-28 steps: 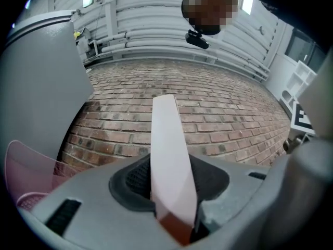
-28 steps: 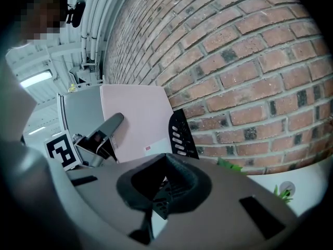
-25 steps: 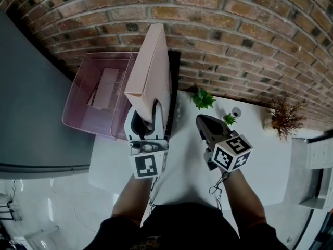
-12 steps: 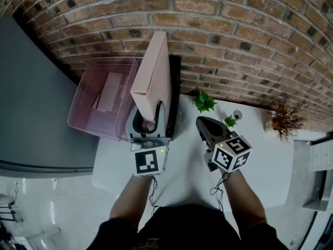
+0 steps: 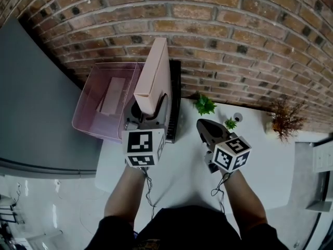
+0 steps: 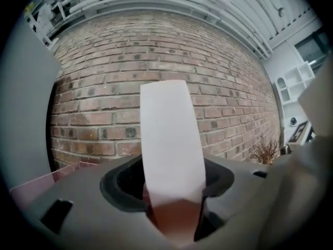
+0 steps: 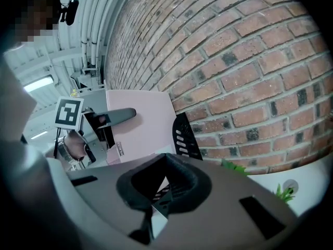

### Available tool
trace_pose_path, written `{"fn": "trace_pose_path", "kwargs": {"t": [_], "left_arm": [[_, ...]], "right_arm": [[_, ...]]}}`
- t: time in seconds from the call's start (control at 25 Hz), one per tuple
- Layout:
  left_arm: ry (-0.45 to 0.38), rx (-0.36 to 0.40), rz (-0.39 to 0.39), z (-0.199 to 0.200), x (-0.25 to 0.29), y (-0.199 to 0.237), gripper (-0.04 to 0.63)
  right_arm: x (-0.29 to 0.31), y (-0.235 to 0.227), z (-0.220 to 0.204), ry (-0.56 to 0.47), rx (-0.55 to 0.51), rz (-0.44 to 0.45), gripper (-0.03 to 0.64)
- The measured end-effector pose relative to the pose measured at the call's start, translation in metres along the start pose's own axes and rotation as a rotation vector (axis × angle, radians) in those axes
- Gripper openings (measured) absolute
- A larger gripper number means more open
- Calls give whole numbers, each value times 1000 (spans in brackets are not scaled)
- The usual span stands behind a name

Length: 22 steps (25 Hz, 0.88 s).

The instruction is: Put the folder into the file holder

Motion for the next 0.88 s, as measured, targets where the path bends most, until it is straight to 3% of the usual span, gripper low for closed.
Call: {"fn": "trace_pose_path", "kwargs": {"t": [0.16,0.52,0.88], "left_arm": [[25,-5,20,6,7,4,229],[-37,-88,56,3,1,10,152],[-216,-93,74,11,-16,10,144]], "right_arm": [[-1,0,1,-2,2,0,3],[-3,-2,2,-4,6,-9,3],[-1,1,0,-2,9,-7,3]]}}
Point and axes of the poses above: the fingertips, and each gripper's own axes: x forward along the fingers, y to its left, z out of its top, the point moved 8 cm from there along -x, backward along the fingers, and after that the axes turned 1 degree about -y, right-handed, at the moved point
